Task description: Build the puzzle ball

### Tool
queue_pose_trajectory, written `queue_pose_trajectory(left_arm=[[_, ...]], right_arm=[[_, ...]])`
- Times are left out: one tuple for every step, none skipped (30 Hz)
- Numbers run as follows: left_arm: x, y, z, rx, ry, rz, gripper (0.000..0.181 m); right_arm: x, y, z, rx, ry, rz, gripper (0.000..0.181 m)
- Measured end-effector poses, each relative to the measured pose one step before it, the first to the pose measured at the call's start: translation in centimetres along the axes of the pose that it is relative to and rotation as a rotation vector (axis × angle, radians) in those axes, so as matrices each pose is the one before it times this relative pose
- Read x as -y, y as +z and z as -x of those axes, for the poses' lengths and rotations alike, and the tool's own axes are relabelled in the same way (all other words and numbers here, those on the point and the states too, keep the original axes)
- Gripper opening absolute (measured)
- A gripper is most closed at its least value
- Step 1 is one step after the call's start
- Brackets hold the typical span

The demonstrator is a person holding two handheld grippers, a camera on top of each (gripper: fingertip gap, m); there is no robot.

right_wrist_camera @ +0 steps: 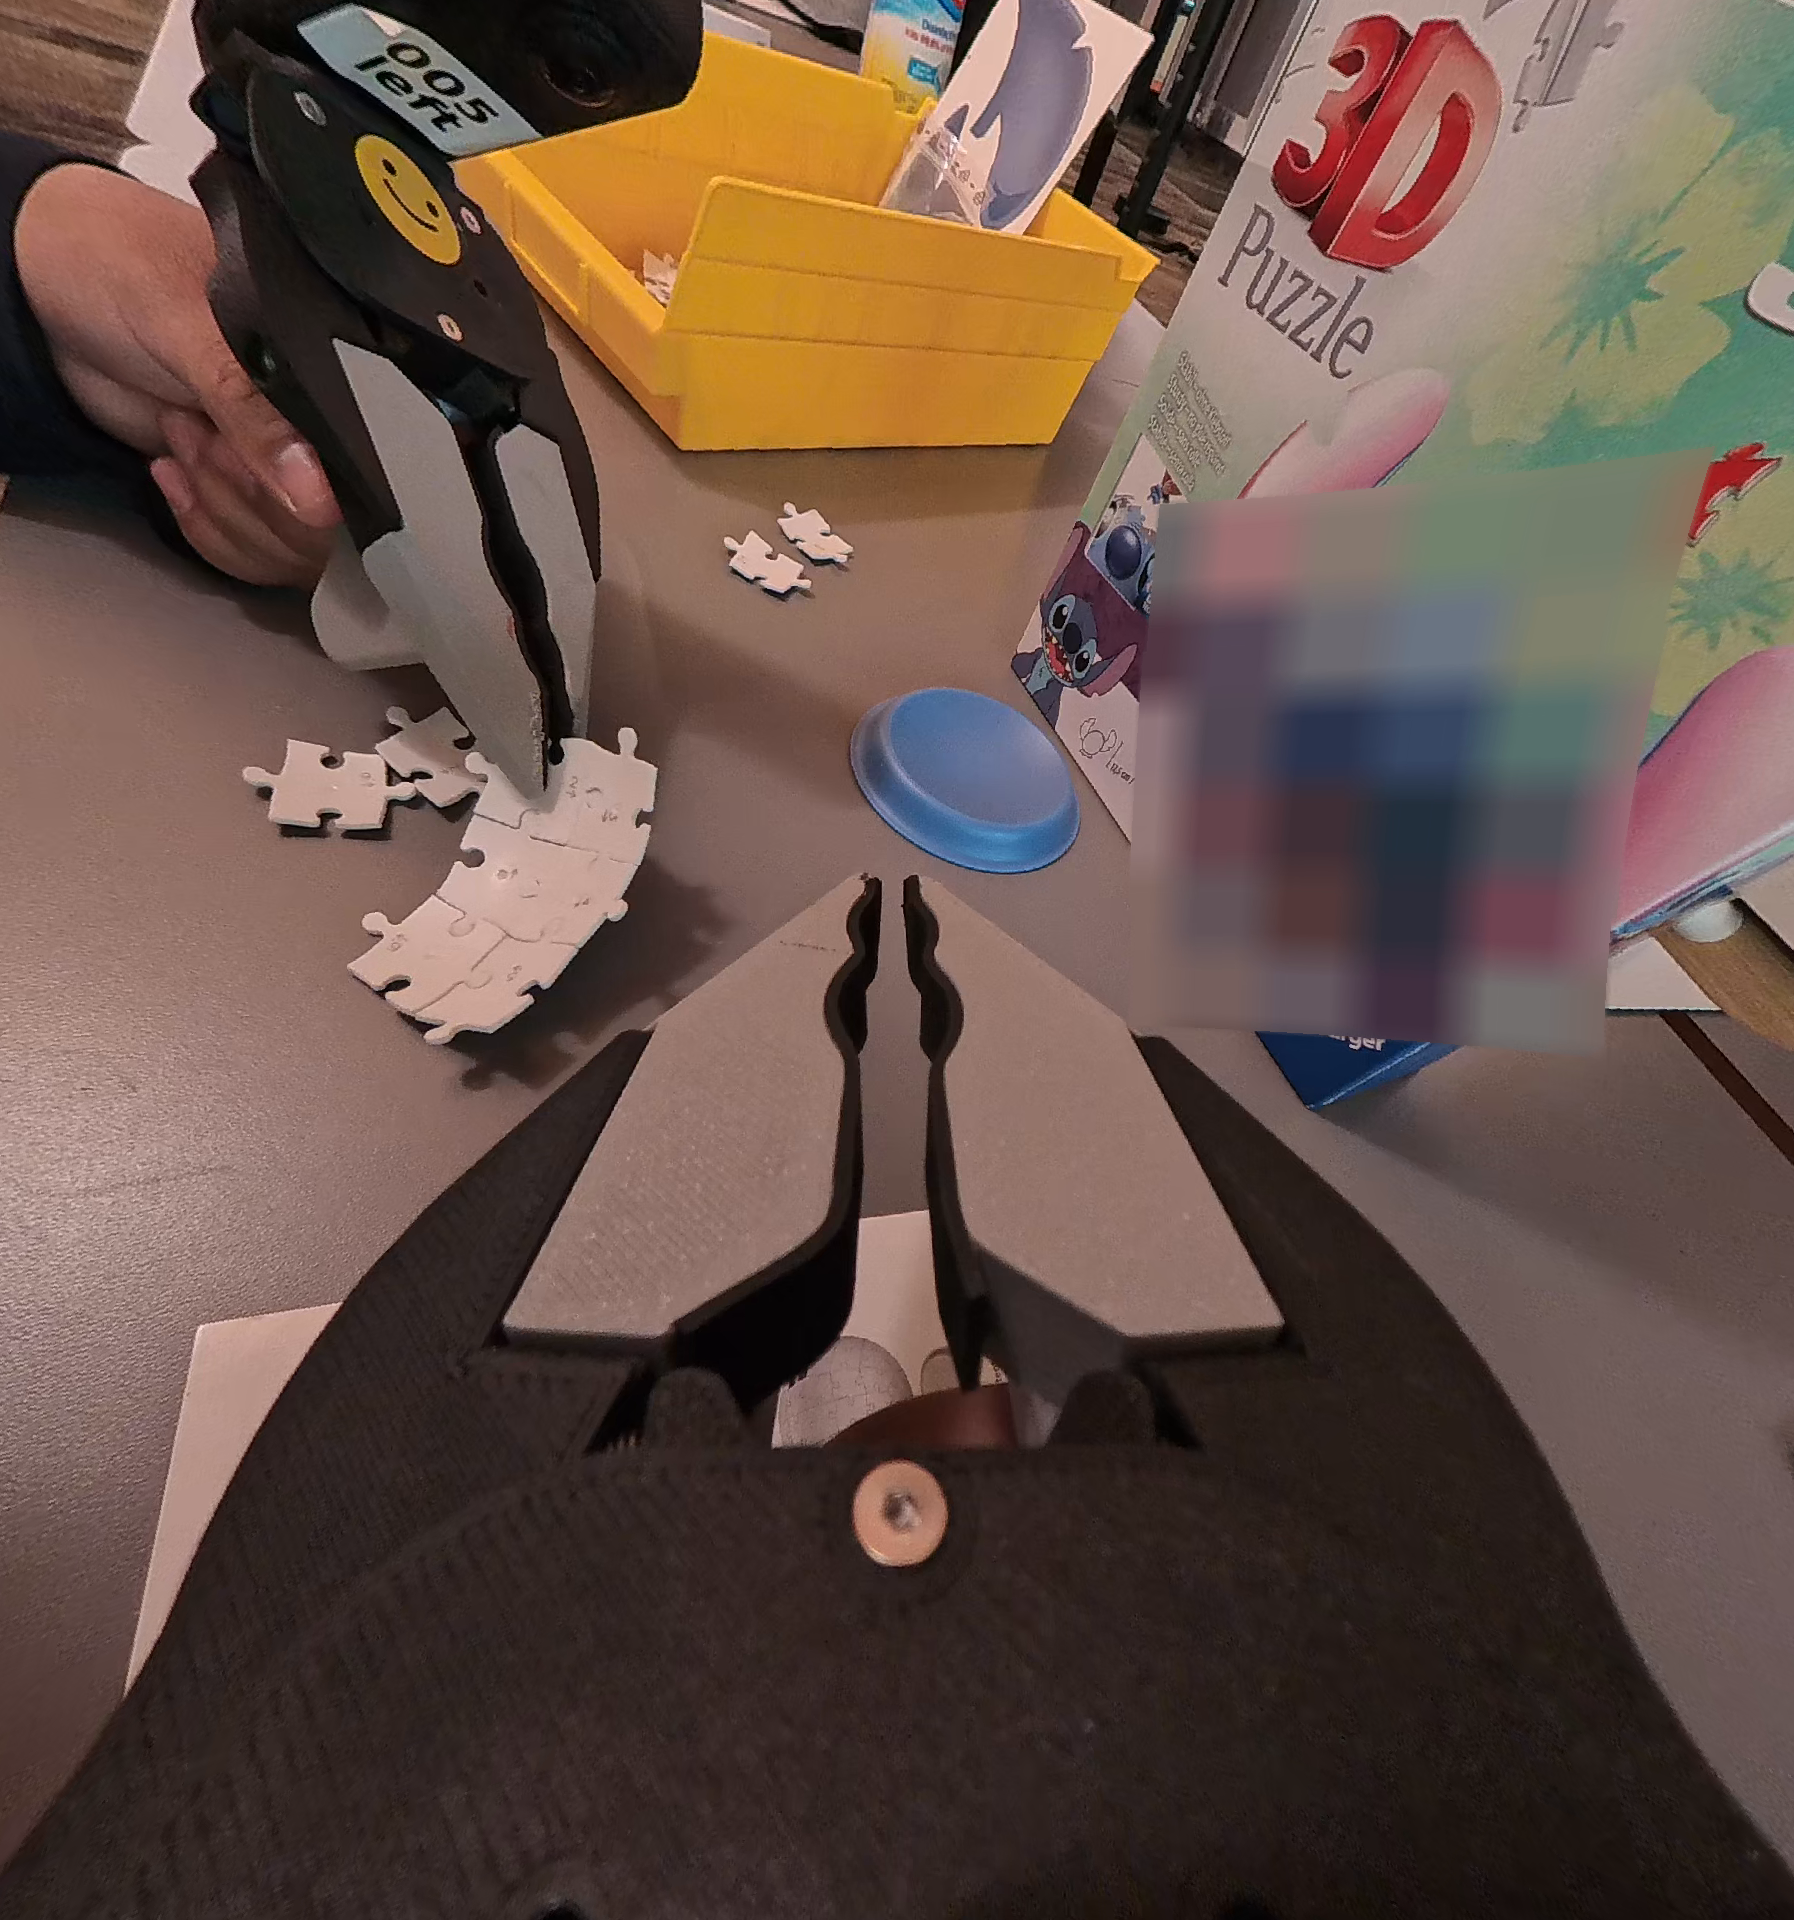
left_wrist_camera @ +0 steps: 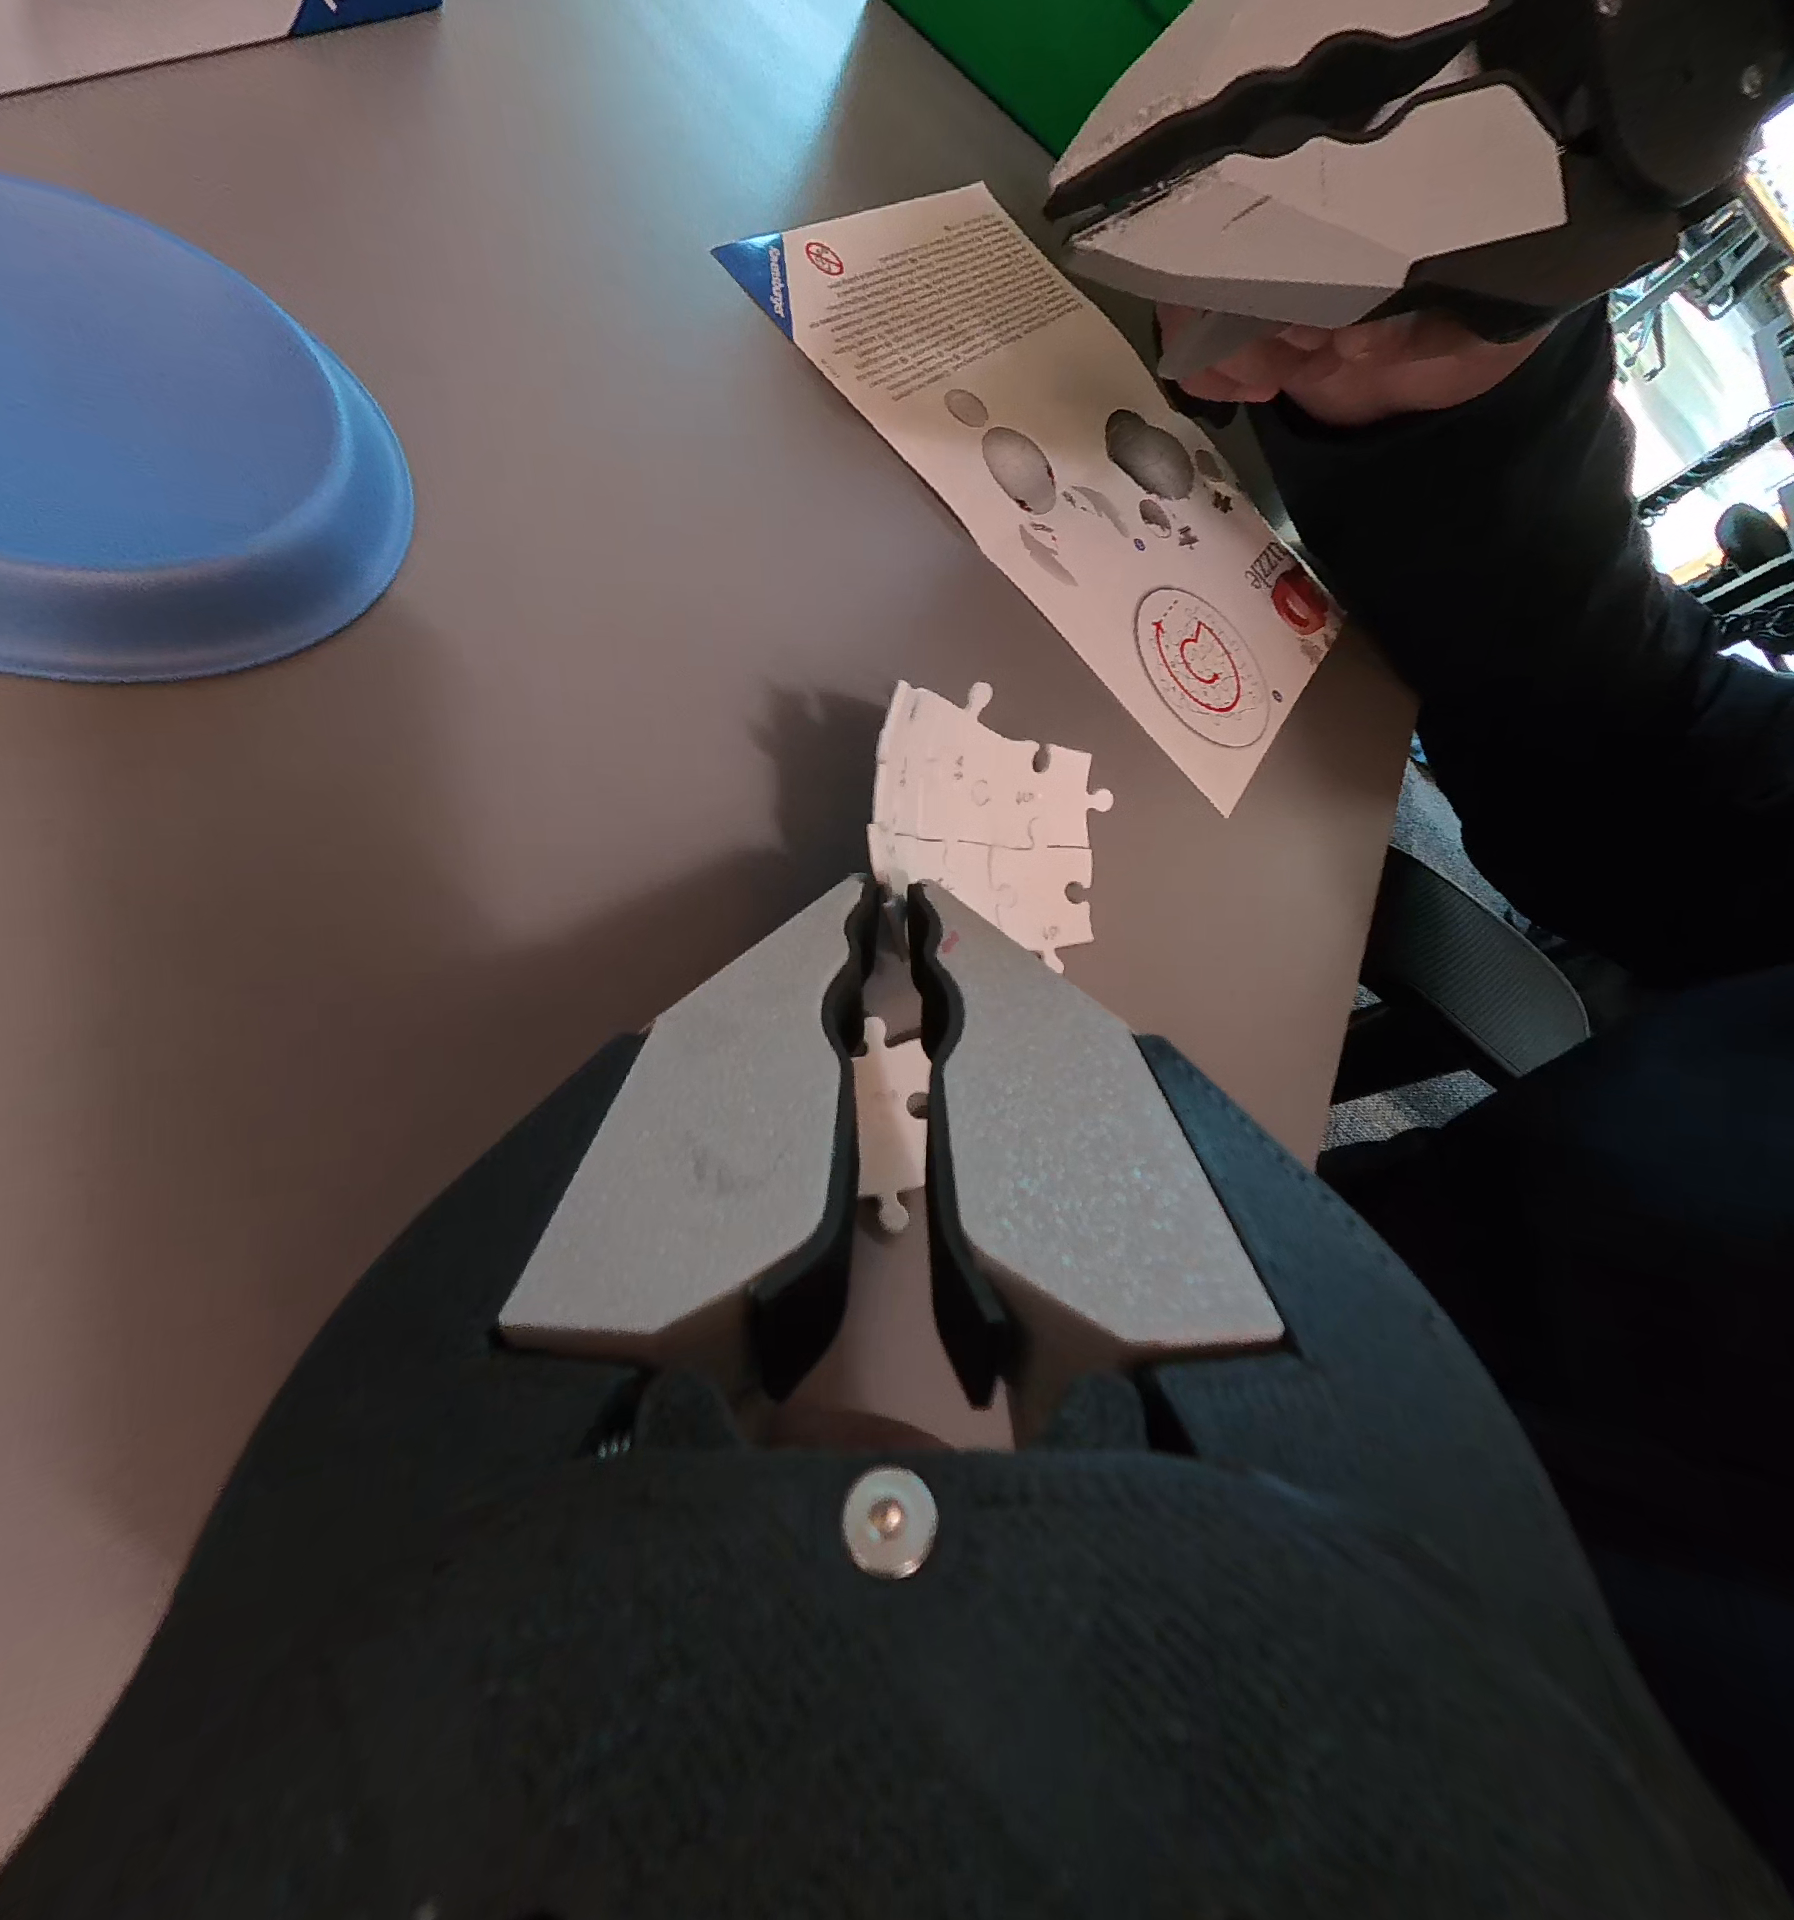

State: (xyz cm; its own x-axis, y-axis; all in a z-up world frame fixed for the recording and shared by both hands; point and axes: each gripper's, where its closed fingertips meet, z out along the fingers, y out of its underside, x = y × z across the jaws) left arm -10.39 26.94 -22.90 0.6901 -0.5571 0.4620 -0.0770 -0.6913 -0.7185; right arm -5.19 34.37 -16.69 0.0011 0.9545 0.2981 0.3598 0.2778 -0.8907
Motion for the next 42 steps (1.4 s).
queue_pose_trajectory(left_arm=[[0.001,0.000,0.004,0.0007,-0.0001,-0.0006,0.003],[0.009,-0.009,0.007,-0.0001,-0.0008,-0.0007,0.003],[0.011,-0.008,0.004,-0.0002,-0.0012,-0.0009,0.003],[0.006,-0.010,0.009,0.0000,-0.0007,-0.0006,0.003],[0.008,-0.003,0.010,0.0004,-0.0004,-0.0006,0.003],[0.009,-0.002,0.003,-0.0002,-0.0002,-0.0007,0.003],[-0.002,-0.009,0.005,0.0003,-0.0001,-0.0004,0.003],[-0.002,0.006,0.005,0.0008,0.0002,0.0002,0.003],[-0.001,-0.001,0.007,0.0004,0.0002,0.0001,0.003],[-0.002,0.006,-0.006,0.0000,0.0001,0.0002,0.003],[-0.010,0.004,0.011,0.0004,0.0001,0.0002,0.003],[-0.002,-0.001,0.008,0.0006,-0.0001,0.0001,0.003],[0.002,0.001,-0.002,-0.0001,-0.0002,-0.0001,0.003],[0.008,0.012,0.001,0.0004,-0.0005,0.0000,0.003],[-0.005,0.006,0.005,0.0003,-0.0005,-0.0002,0.003],[0.002,-0.007,-0.007,-0.0004,-0.0004,-0.0007,0.003],[0.008,0.004,-0.005,-0.0002,-0.0004,-0.0006,0.003],[0.000,0.000,0.005,0.0004,-0.0001,0.0000,0.003],[-0.002,-0.001,0.006,0.0004,0.0001,0.0001,0.003],[0.005,0.002,0.007,0.0006,-0.0002,-0.0003,0.003],[0.012,-0.019,0.013,0.0012,-0.0002,-0.0014,0.003],[0.026,-0.010,0.008,0.0006,-0.0005,-0.0020,0.003],[0.039,-0.022,-0.008,0.0001,-0.0006,-0.0034,0.003],[0.071,-0.049,-0.014,-0.0001,-0.0003,-0.0062,0.002],[0.138,-0.083,-0.049,-0.0021,0.0004,-0.0110,0.002],[0.229,-0.128,-0.119,-0.0062,0.0009,-0.0189,0.001],[0.309,-0.167,-0.142,-0.0074,-0.0006,-0.0247,0.001],[0.296,-0.180,-0.100,-0.0064,-0.0028,-0.0244,0.000],[0.223,-0.147,0.025,-0.0006,-0.0058,-0.0182,0.000],[0.150,-0.089,0.139,0.0058,-0.0082,-0.0113,0.000],[0.074,-0.044,0.066,0.0014,-0.0058,-0.0056,0.000],[0.058,-0.013,0.078,0.0032,-0.0035,-0.0041,0.000],[0.125,-0.024,0.069,0.0059,-0.0020,-0.0084,0.000],[0.207,-0.030,0.035,0.0039,-0.0005,-0.0138,0.000],[0.246,-0.032,-0.030,0.0002,-0.0012,-0.0168,0.000],[0.295,-0.027,-0.002,0.0004,-0.0055,-0.0200,0.000],[0.362,-0.033,0.054,0.0012,-0.0109,-0.0238,0.000],[0.418,-0.056,0.073,-0.0001,-0.0149,-0.0278,0.000],[0.518,-0.081,0.075,-0.0009,-0.0180,-0.0336,0.000],[0.579,-0.115,0.092,-0.0009,-0.0212,-0.0387,0.000],[0.581,-0.110,0.070,-0.0029,-0.0236,-0.0399,0.000],[0.546,-0.091,0.031,-0.0050,-0.0268,-0.0381,0.000]], right_arm=[[0.017,-0.002,0.007,0.0001,0.0000,-0.0004,0.001],[-0.001,0.000,-0.001,-0.0001,0.0001,0.0000,0.001],[0.002,0.001,-0.003,-0.0002,-0.0001,-0.0001,0.001],[0.006,-0.007,0.007,-0.0001,-0.0002,-0.0005,0.001],[0.012,-0.004,0.001,-0.0002,-0.0002,0.0000,0.001],[0.005,0.000,0.005,-0.0002,-0.0004,-0.0001,0.001],[0.003,-0.008,0.002,-0.0003,-0.0006,-0.0003,0.001],[0.001,-0.002,-0.004,-0.0006,-0.0006,0.0001,0.001],[0.003,0.009,0.002,0.0000,0.0002,0.0000,0.001],[0.006,-0.004,0.011,0.0006,0.0005,-0.0007,0.001],[0.002,-0.009,0.002,-0.0004,-0.0002,-0.0002,0.001],[-0.014,0.009,-0.004,-0.0003,-0.0003,0.0006,0.001],[0.003,-0.001,0.015,0.0004,0.0000,0.0000,0.000],[0.008,-0.006,0.007,0.0000,-0.0004,-0.0006,0.001],[0.013,-0.006,0.006,-0.0003,-0.0008,0.0001,0.001],[0.005,0.007,0.012,0.0003,-0.0002,0.0001,0.001],[-0.008,-0.004,0.007,0.0002,0.0000,-0.0003,0.001],[0.001,0.001,-0.004,-0.0002,-0.0002,-0.0001,0.001],[-0.003,0.006,0.006,0.0002,0.0004,0.0004,0.001],[-0.001,-0.001,0.010,0.0006,0.0003,0.0001,0.001],[-0.005,0.003,0.010,0.0000,-0.0004,0.0000,0.001],[-0.010,0.008,0.016,0.0005,-0.0004,0.0005,0.001],[0.000,0.005,0.025,0.0010,0.0002,0.0004,0.001],[-0.002,-0.001,0.022,0.0013,0.0005,0.0002,0.001],[0.001,0.013,0.026,0.0011,0.0001,0.0006,0.001],[0.003,-0.001,0.013,0.0003,-0.0001,0.0000,0.001],[0.012,0.011,0.033,0.0014,0.0005,-0.0004,0.001],[0.000,0.002,0.064,0.0040,0.0026,-0.0002,0.001],[0.037,0.012,0.057,0.0049,0.0051,-0.0013,0.001],[0.054,0.005,0.059,0.0045,0.0060,-0.0030,0.001],[0.044,0.001,0.055,0.0048,0.0061,-0.0024,0.001],[0.025,0.007,0.043,0.0041,0.0057,-0.0014,0.001],[0.023,0.002,0.057,0.0042,0.0046,-0.0009,0.001],[0.005,0.021,0.075,0.0049,0.0037,-0.0002,0.002],[0.000,0.017,0.083,0.0050,0.0032,0.0003,0.002],[-0.012,0.036,0.098,0.0063,0.0039,0.0009,0.003],[-0.013,0.044,0.131,0.0086,0.0056,0.0011,0.004],[-0.011,0.031,0.100,0.0069,0.0062,0.0011,0.006],[0.018,0.030,0.031,0.0024,0.0057,-0.0005,0.007],[0.055,0.012,-0.015,0.0002,0.0068,-0.0029,0.010],[0.095,-0.012,-0.022,0.0000,0.0097,-0.0049,0.012],[0.128,-0.023,-0.003,0.0022,0.0128,-0.0068,0.015]])
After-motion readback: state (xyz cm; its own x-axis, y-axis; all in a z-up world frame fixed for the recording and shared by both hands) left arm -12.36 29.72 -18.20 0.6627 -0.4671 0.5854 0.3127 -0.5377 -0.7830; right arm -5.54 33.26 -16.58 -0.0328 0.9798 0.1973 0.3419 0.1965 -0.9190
